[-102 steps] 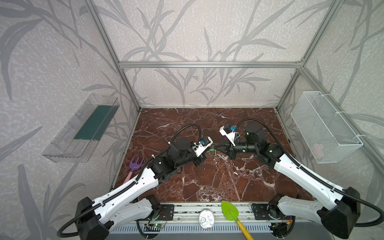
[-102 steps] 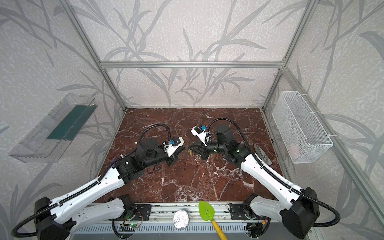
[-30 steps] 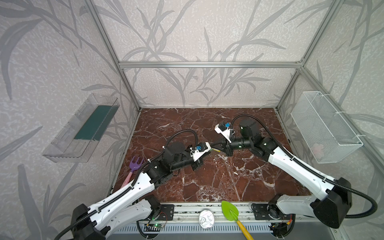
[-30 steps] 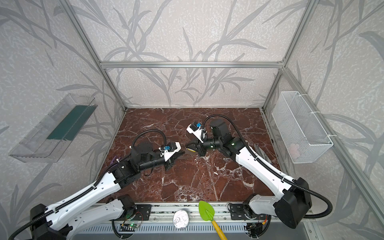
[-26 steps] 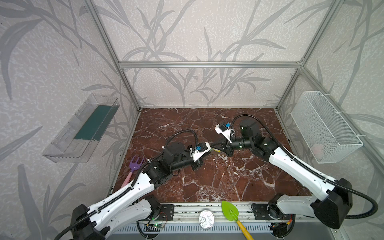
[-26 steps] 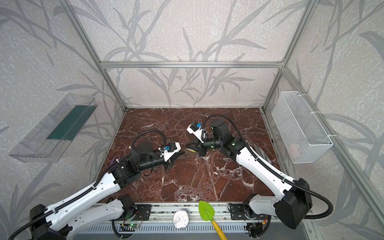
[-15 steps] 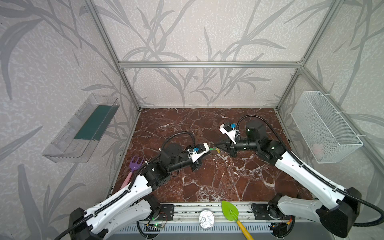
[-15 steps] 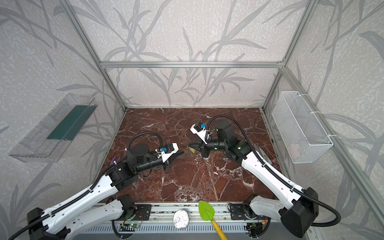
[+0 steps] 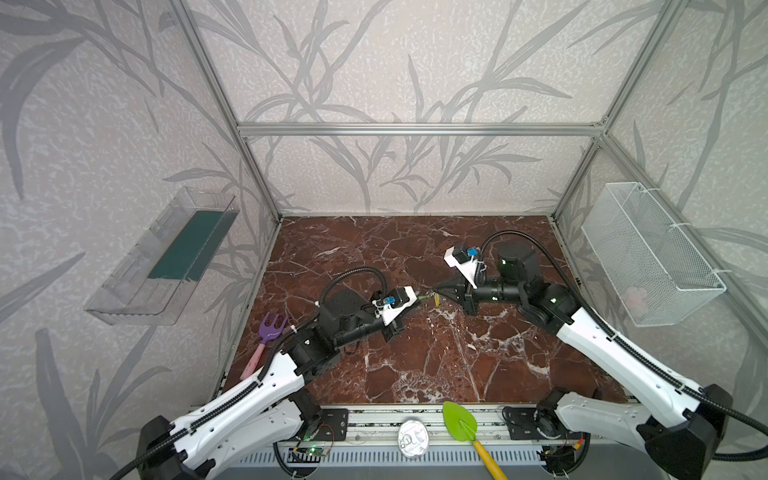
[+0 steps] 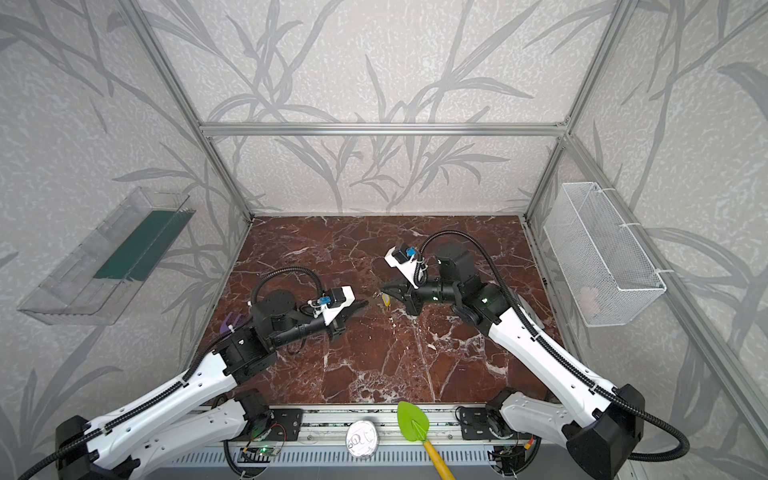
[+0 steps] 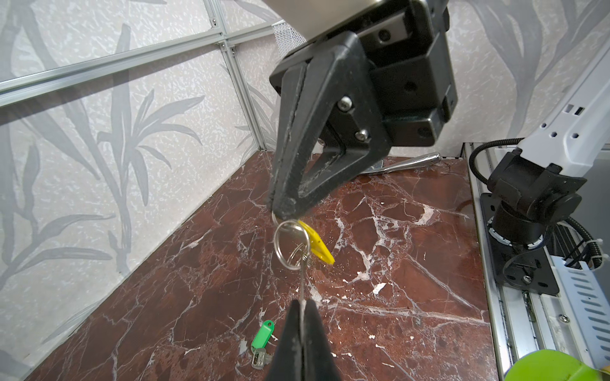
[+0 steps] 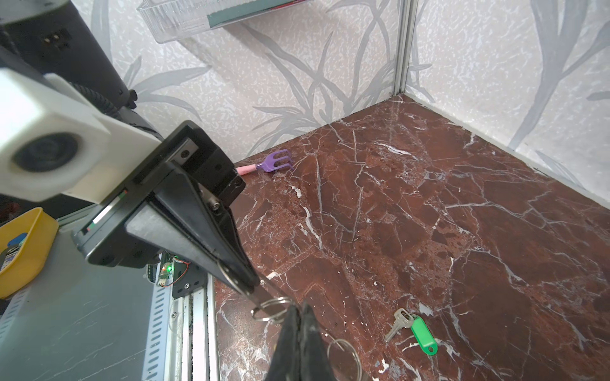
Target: Put the keys on the keyring
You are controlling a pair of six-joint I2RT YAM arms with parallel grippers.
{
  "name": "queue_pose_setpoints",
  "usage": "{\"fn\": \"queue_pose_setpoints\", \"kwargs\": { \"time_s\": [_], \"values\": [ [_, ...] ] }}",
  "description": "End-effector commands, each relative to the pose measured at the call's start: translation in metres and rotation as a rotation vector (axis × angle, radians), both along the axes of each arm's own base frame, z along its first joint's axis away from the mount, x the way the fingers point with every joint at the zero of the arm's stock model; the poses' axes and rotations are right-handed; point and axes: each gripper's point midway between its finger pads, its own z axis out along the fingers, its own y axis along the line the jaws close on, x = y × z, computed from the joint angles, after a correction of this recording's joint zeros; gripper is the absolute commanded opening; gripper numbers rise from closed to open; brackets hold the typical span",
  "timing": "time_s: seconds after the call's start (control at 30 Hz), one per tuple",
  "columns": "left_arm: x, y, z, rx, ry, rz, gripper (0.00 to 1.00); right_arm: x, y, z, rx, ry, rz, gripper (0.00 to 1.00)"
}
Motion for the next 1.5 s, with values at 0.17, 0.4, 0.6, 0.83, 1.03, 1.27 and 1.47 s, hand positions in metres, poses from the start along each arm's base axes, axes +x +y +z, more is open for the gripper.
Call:
{"fn": "queue_pose_setpoints", "kwargs": {
  "time_s": [0.17,0.4,0.6,0.83,1.03,1.27,1.47],
  "values": [
    [0.000,-0.007,0.007,-0.030,-0.035,-0.018,0.00,0.006,-0.010,0.020,0.021,-0.066,-0.051,0.00],
    [0.003,-0.010,0.008,-0.040,-0.053,-0.017,0.00,-0.002,-0.007,0.023,0.043,-0.070,-0.007,0.00],
    [-0.002,-0.010,0.023,-0.079,-0.109,-0.045,0.00,-0.006,-0.004,0.016,0.055,-0.038,0.019,0.00],
    [-0.006,-0.010,0.036,-0.089,-0.143,-0.071,0.00,-0.012,-0.003,0.010,0.066,-0.013,0.034,0.00],
    [-0.001,-0.012,0.036,-0.083,-0.135,-0.059,0.00,-0.027,0.001,0.011,0.081,-0.026,0.102,0.00],
    [0.004,-0.014,0.035,-0.077,-0.130,-0.047,0.00,-0.040,0.003,0.013,0.081,-0.054,0.152,0.00],
    [0.006,-0.015,0.031,-0.063,-0.123,-0.045,0.00,-0.039,0.001,0.020,0.085,-0.078,0.138,0.00]
  ]
}}
